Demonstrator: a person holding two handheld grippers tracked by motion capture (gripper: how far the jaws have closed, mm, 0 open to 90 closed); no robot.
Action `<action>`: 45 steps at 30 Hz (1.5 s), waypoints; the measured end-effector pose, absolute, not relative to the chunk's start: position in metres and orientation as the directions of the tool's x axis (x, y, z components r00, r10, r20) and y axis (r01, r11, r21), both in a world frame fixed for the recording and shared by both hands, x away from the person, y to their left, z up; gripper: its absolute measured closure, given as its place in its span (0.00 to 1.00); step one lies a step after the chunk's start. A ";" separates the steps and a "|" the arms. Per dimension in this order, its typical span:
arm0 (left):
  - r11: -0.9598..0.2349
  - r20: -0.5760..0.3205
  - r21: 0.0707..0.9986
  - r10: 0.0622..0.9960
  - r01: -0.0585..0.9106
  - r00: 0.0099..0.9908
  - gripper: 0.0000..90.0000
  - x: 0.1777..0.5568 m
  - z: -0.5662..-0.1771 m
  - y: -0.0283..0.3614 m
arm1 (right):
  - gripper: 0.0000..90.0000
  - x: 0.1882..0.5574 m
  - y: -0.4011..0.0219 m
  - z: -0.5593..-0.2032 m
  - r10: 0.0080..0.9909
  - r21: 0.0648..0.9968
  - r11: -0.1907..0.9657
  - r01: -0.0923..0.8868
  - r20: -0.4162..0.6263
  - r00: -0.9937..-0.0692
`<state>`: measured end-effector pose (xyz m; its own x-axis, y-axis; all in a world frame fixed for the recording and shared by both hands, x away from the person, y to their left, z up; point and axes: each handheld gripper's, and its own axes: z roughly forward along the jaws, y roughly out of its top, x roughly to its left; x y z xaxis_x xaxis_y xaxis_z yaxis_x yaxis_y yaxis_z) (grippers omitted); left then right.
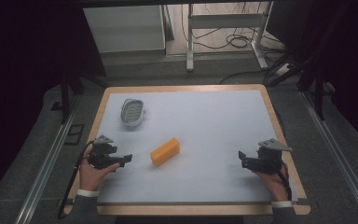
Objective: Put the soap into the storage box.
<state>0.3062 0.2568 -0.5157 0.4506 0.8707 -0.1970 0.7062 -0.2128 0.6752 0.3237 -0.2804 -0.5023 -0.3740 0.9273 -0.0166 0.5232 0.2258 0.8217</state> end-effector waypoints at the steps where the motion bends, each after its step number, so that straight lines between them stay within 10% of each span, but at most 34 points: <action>1: -0.213 -0.196 0.675 0.871 0.707 0.450 0.22 0.306 -0.516 0.257 | 0.05 0.324 -0.280 -0.502 0.927 0.822 0.226 0.523 -0.017 -0.374; 45: -0.299 -0.164 0.676 0.830 0.673 0.533 0.22 0.306 -0.469 0.249 | 0.05 0.303 -0.305 -0.501 0.949 0.844 0.151 0.514 0.022 -0.314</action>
<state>0.3065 0.2491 -0.4692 0.5328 0.8302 -0.1640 0.6735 -0.2986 0.6762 0.3026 -0.3048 -0.5009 -0.3138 0.9492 0.0215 0.5142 0.1509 0.8443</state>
